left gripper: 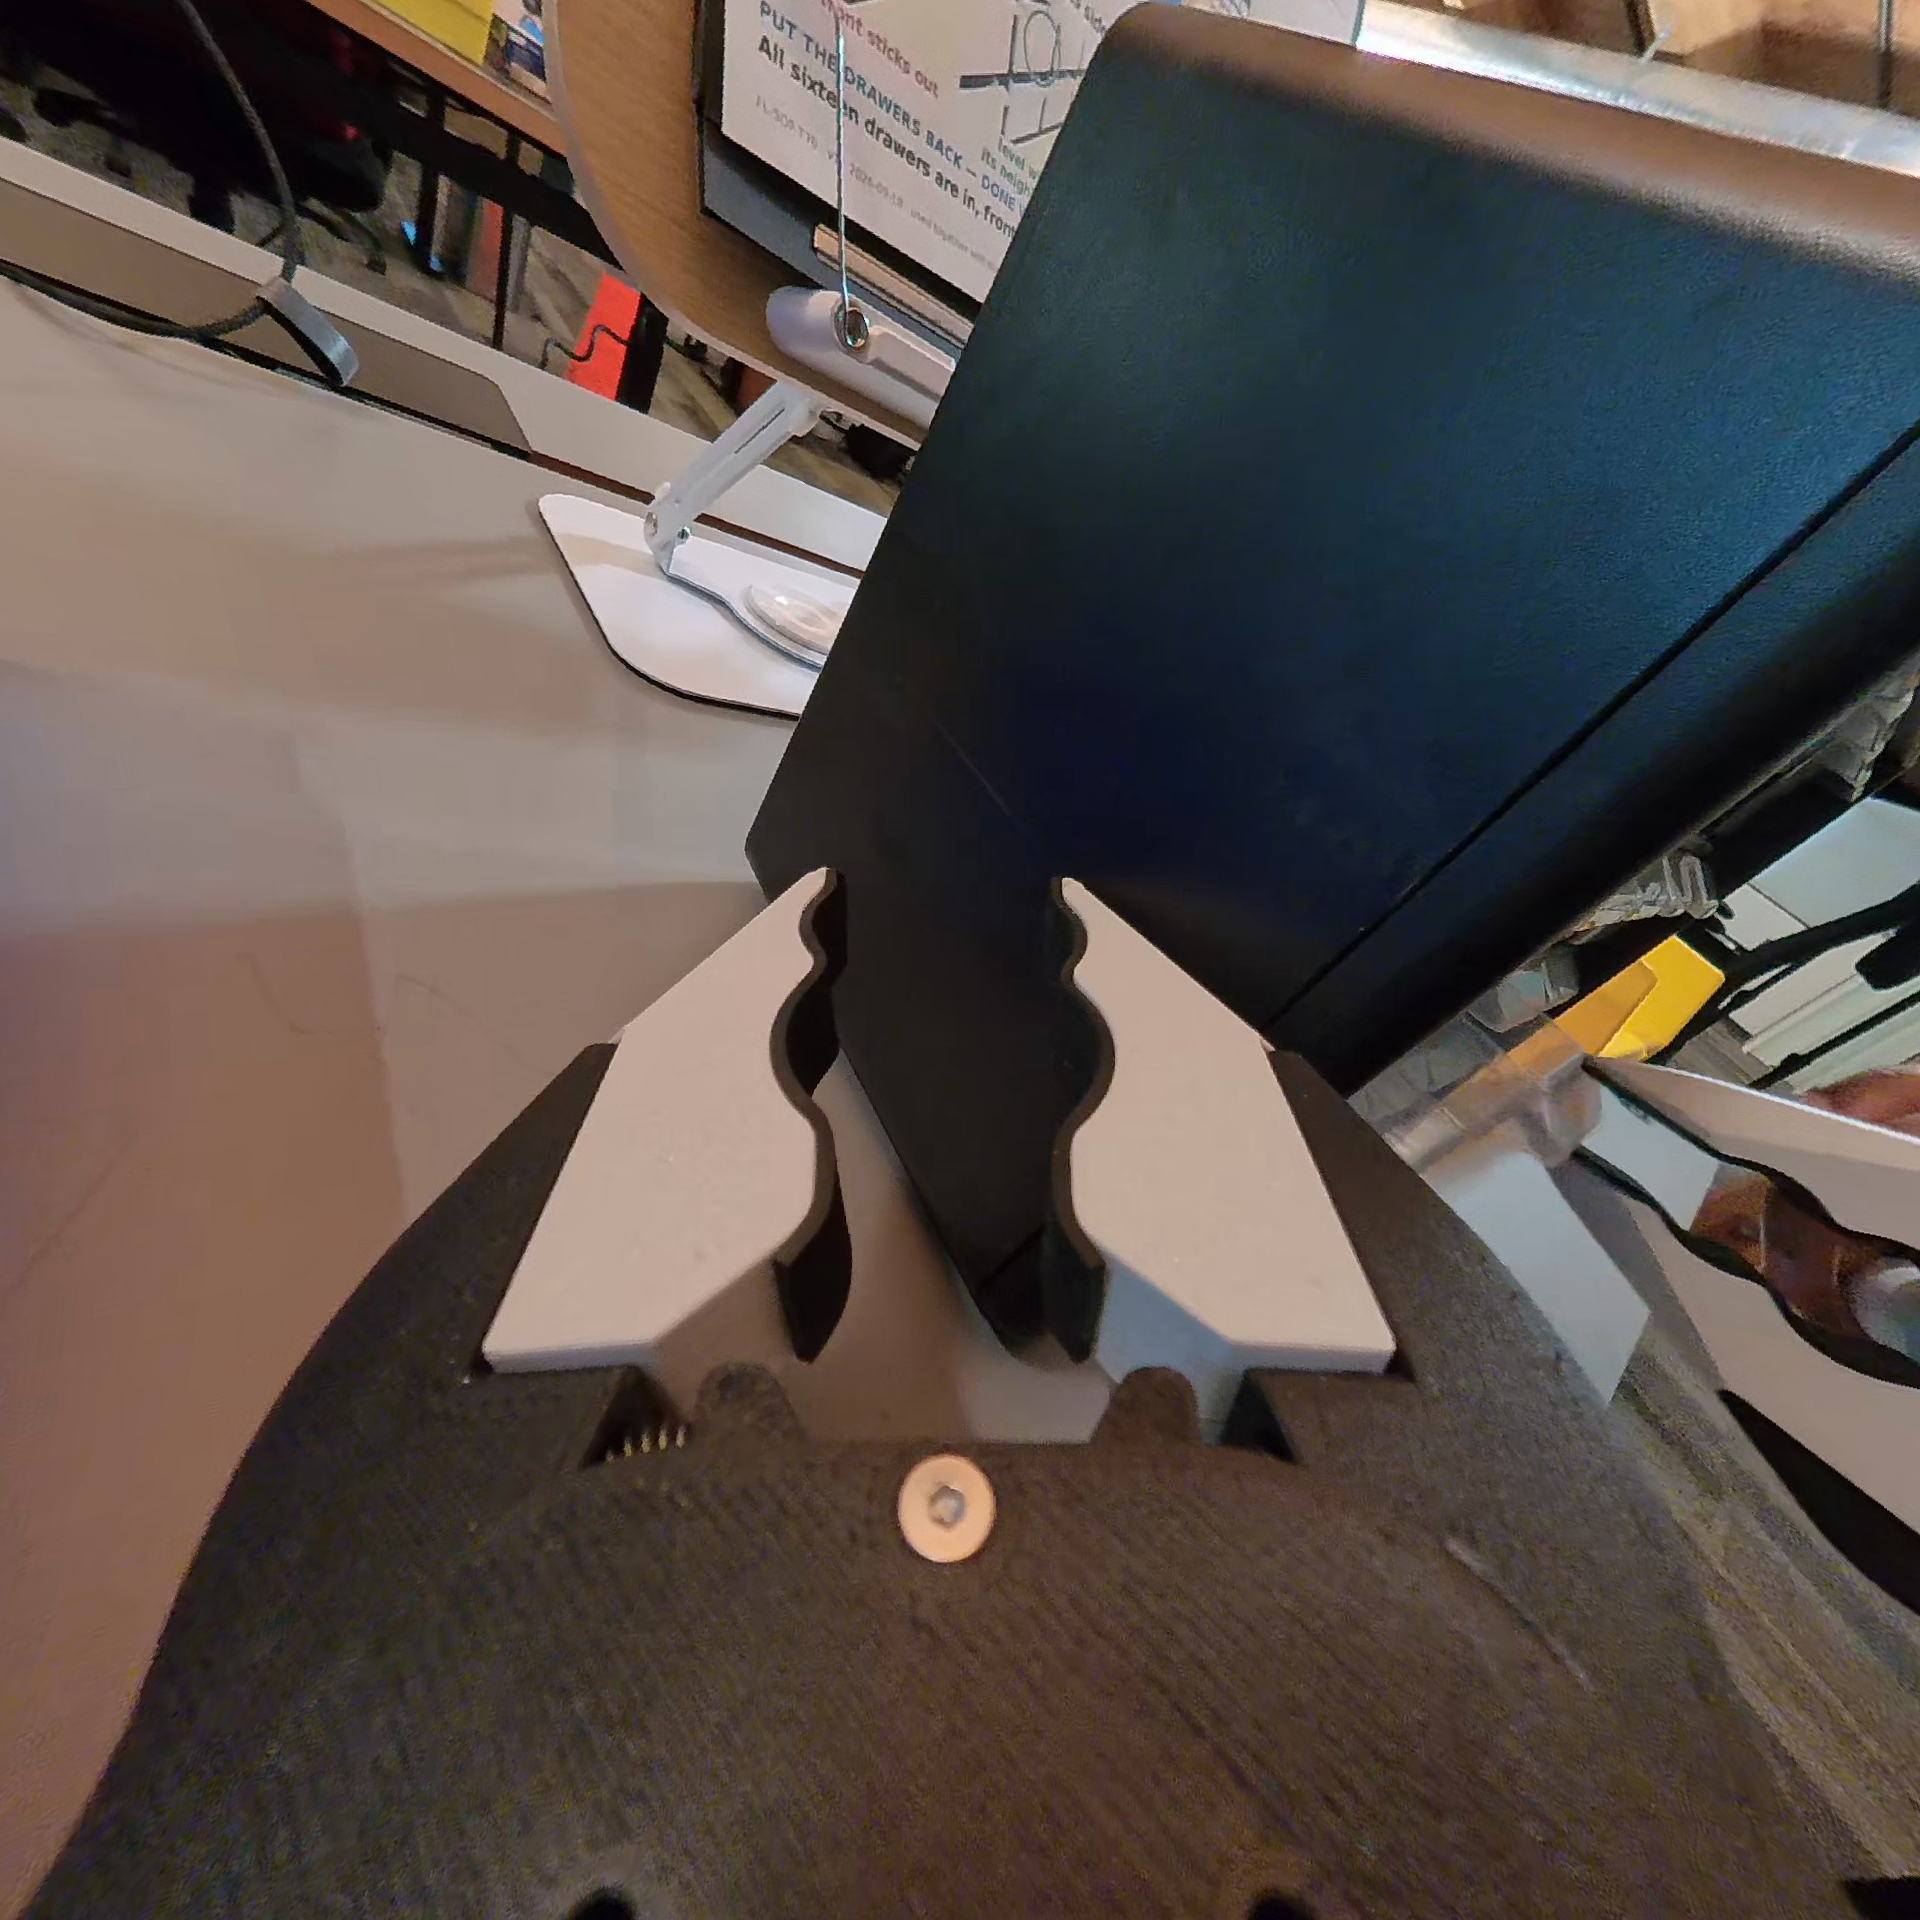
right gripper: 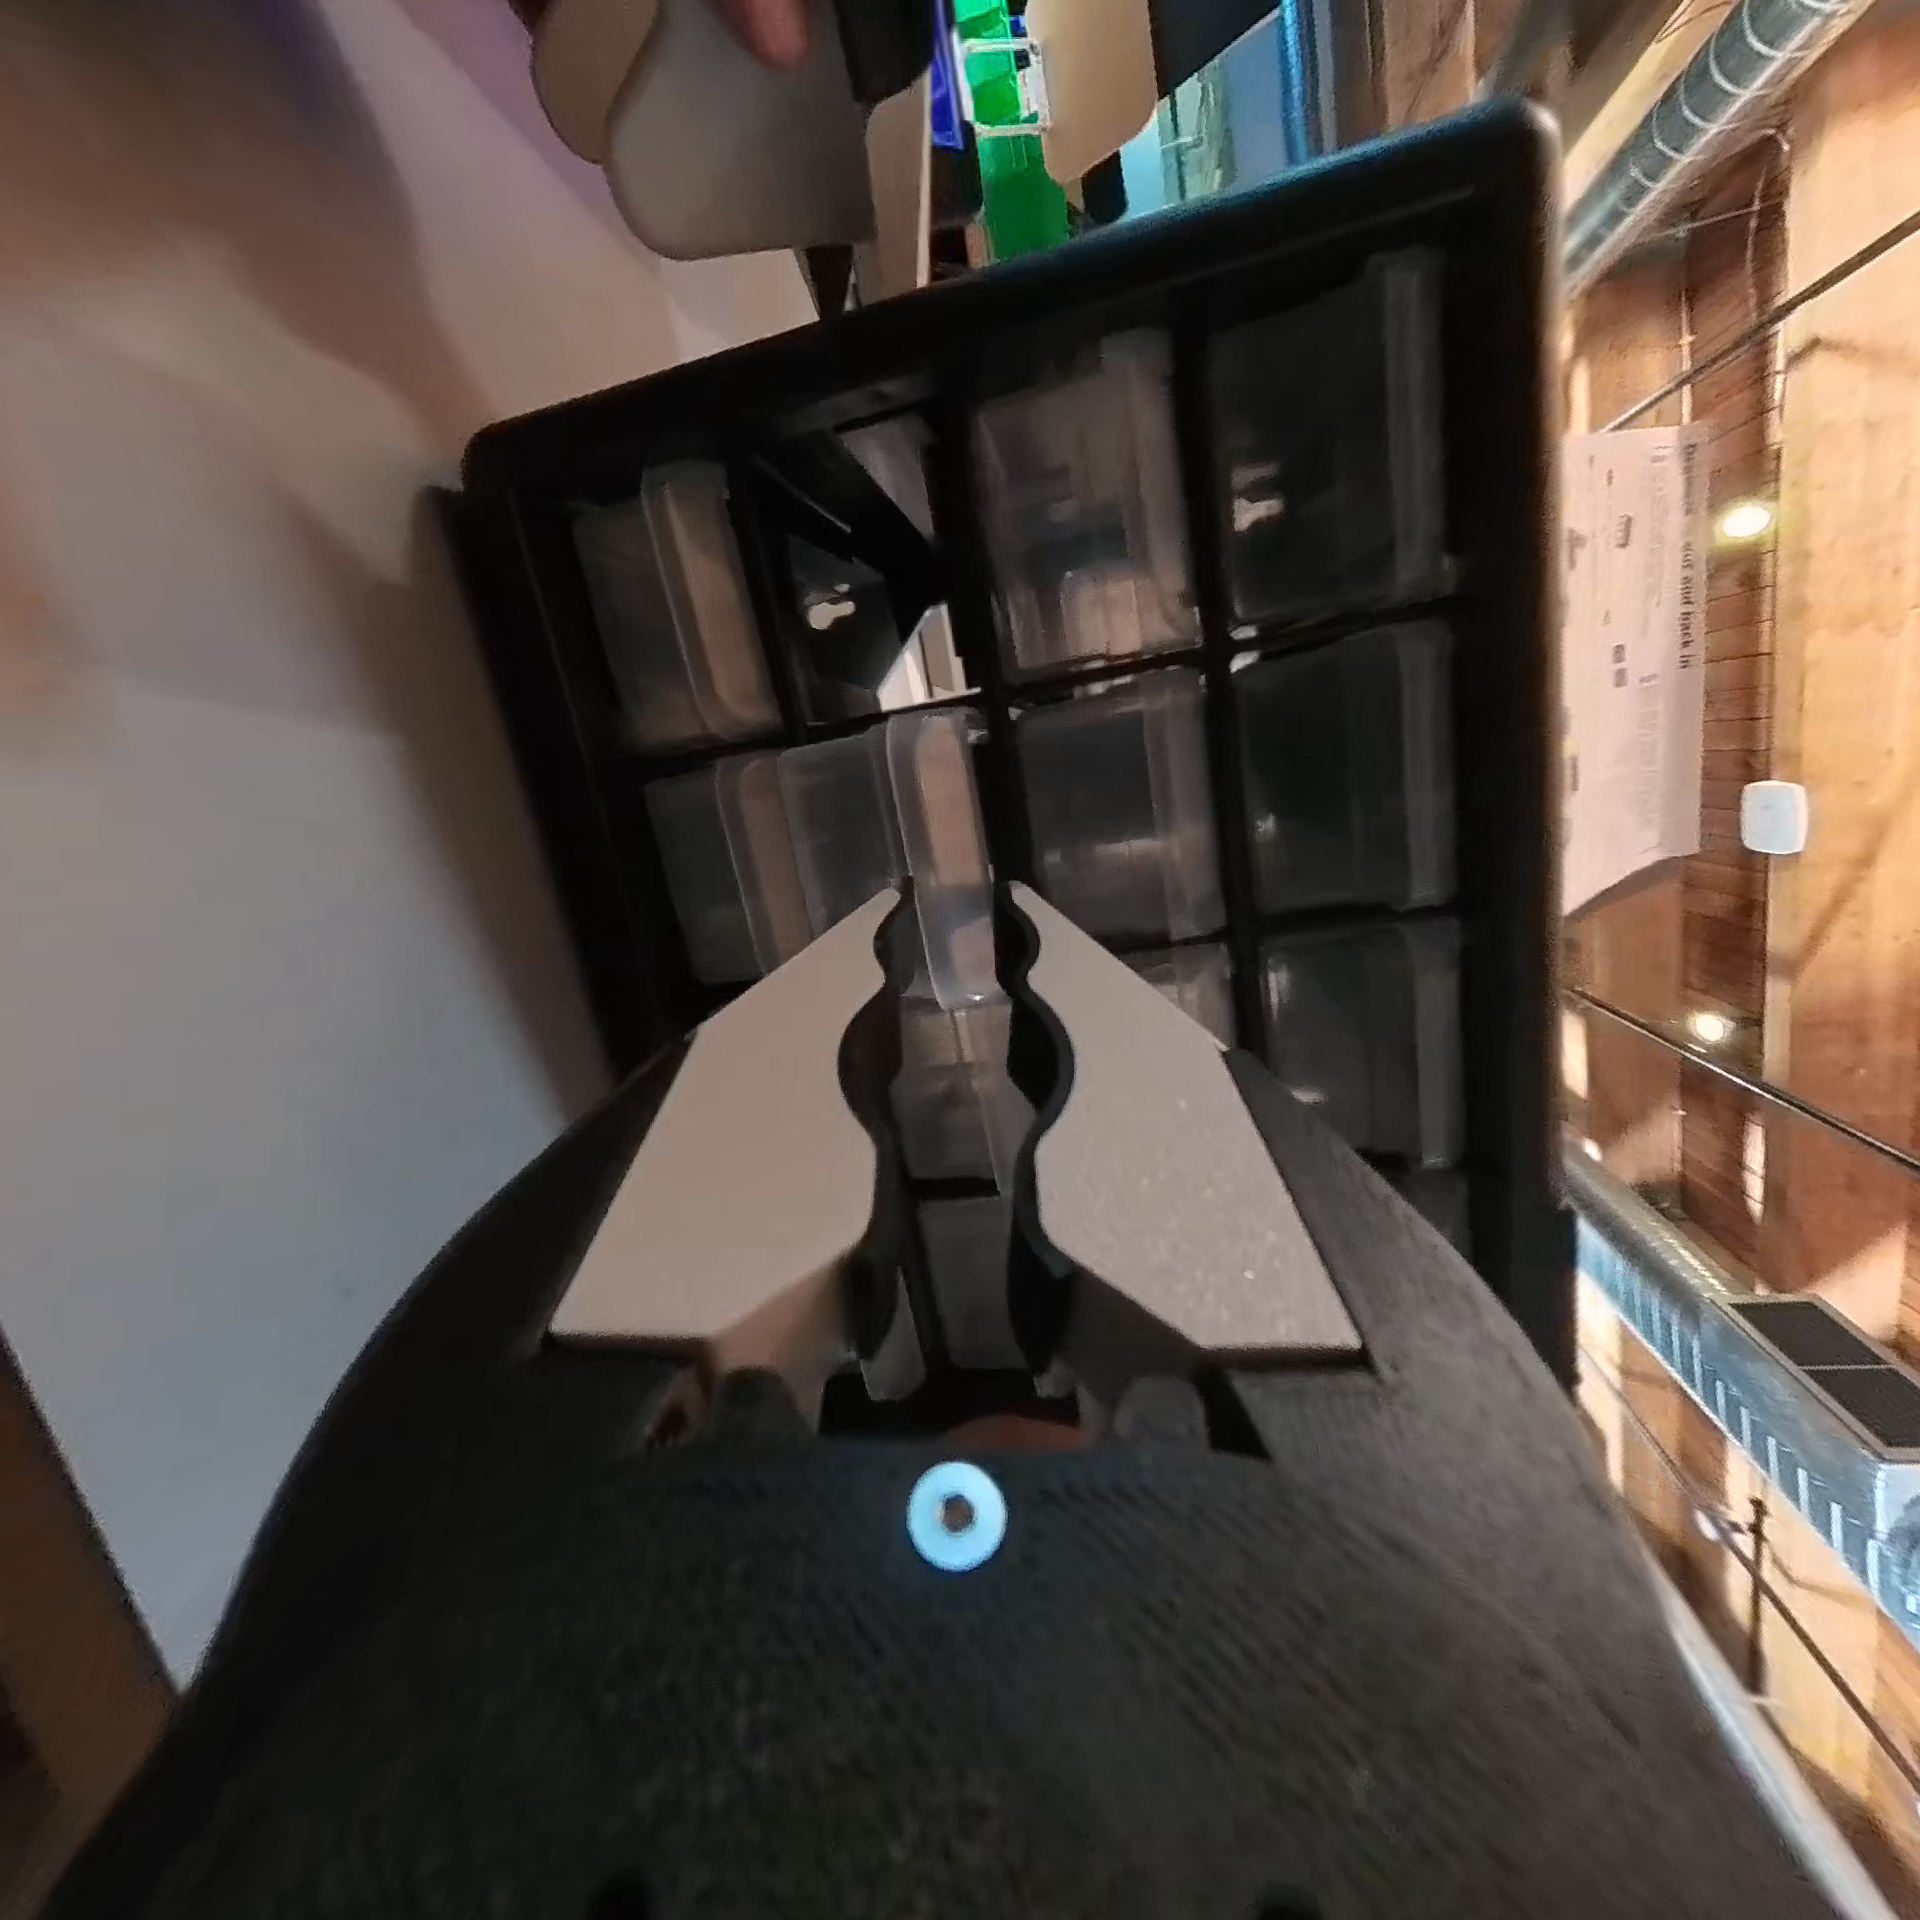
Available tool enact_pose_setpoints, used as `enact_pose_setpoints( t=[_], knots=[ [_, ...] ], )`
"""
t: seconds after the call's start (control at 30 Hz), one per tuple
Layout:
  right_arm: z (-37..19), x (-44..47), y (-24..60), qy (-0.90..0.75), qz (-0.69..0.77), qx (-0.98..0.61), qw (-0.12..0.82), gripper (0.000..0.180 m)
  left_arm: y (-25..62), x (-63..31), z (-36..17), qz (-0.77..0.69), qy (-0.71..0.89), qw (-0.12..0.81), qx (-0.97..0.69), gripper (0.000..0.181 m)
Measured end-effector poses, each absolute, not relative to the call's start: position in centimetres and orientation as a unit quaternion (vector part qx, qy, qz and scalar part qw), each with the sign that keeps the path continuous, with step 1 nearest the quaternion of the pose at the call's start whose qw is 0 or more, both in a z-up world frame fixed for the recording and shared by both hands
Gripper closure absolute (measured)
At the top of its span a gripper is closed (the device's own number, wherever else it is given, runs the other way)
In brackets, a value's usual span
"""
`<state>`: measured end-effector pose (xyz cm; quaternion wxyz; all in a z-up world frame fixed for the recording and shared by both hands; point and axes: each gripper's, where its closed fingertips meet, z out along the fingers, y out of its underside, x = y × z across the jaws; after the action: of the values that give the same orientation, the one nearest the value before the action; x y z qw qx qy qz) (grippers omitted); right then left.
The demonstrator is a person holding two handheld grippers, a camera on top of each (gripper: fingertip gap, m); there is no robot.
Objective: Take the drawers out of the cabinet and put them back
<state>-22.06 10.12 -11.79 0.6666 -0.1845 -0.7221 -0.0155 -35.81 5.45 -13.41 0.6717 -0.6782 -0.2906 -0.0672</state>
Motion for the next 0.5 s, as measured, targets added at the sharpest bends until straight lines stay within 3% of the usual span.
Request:
enact_pose_setpoints(
  t=[0.5],
  knots=[
    [-12.0,-19.7,8.1,-0.767,0.015,-0.161,0.621,0.162,5.4,-35.7,-13.3,-0.069,-0.29,0.672,-0.677,0.147]
  ],
)
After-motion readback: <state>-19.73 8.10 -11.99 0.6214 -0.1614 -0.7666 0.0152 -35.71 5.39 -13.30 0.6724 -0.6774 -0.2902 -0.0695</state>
